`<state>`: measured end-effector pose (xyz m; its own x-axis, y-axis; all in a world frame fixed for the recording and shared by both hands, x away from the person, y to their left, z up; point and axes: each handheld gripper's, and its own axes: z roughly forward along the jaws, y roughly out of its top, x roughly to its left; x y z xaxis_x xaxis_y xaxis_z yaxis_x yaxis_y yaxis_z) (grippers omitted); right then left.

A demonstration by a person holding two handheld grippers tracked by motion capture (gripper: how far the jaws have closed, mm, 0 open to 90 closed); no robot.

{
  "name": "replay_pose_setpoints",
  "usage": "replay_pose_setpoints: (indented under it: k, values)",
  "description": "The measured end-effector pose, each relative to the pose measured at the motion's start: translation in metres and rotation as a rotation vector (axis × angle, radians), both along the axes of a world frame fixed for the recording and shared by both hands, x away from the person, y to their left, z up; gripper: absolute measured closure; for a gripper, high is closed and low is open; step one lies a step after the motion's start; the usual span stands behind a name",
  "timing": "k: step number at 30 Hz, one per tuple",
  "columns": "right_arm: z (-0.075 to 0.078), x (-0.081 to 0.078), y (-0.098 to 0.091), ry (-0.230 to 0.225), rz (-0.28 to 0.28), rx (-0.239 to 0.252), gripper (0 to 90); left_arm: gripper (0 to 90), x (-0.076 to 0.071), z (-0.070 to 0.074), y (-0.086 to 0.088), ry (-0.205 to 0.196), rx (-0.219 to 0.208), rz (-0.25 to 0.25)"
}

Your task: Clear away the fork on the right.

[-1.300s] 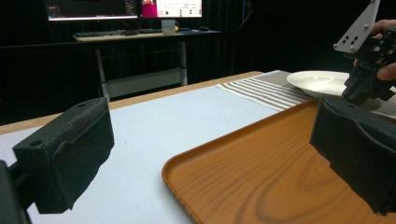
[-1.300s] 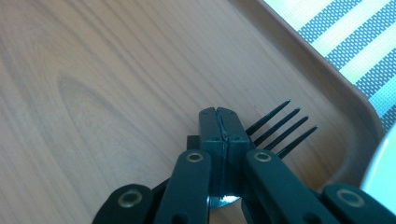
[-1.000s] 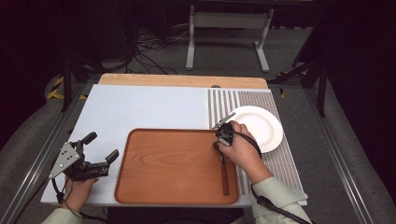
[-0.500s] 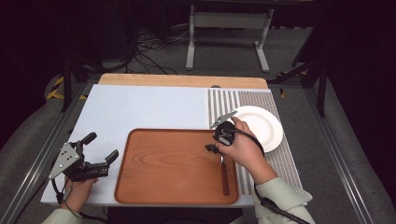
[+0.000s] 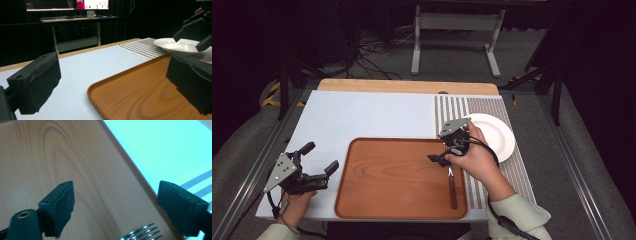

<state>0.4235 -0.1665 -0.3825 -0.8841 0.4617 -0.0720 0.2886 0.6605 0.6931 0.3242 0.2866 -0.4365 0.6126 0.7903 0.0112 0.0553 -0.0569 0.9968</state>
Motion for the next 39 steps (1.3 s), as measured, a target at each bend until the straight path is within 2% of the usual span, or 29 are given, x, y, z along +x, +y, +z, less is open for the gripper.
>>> replay_pose_setpoints:
  k: [6,9,14,18,21,24,27,35,39]
  values:
    - [0.007,-0.004,-0.009,-0.037,-0.002,0.039,11.1,0.2,0.000,0.000,-0.001,0.002,0.001,-0.002]
    - [0.010,-0.008,-0.017,-0.038,-0.007,0.067,10.5,0.2,0.000,0.000,-0.001,0.004,-0.004,0.000]
    - [0.016,-0.016,-0.030,-0.106,-0.014,0.171,9.3,0.2,0.000,0.000,-0.001,0.003,-0.001,0.000]
    - [0.017,-0.023,-0.042,-0.161,-0.012,0.232,8.9,0.2,0.000,0.000,-0.001,0.002,-0.001,0.000]
    - [0.015,-0.026,-0.049,-0.169,-0.012,0.262,8.3,0.2,0.000,0.000,-0.001,0.003,-0.001,0.001]
    - [0.012,-0.031,-0.062,-0.178,-0.032,0.331,6.2,0.2,0.000,0.000,-0.001,0.005,-0.001,0.002]
    - [0.009,-0.038,-0.076,-0.210,-0.044,0.390,4.7,0.2,0.000,-0.001,-0.001,0.005,-0.001,0.002]
    - [0.002,-0.050,-0.102,-0.269,-0.063,0.447,3.6,0.2,0.000,-0.001,-0.001,0.008,-0.002,0.005]
    - [-0.003,-0.055,-0.113,-0.277,-0.085,0.468,3.1,0.2,0.000,-0.001,-0.001,0.009,0.000,0.006]
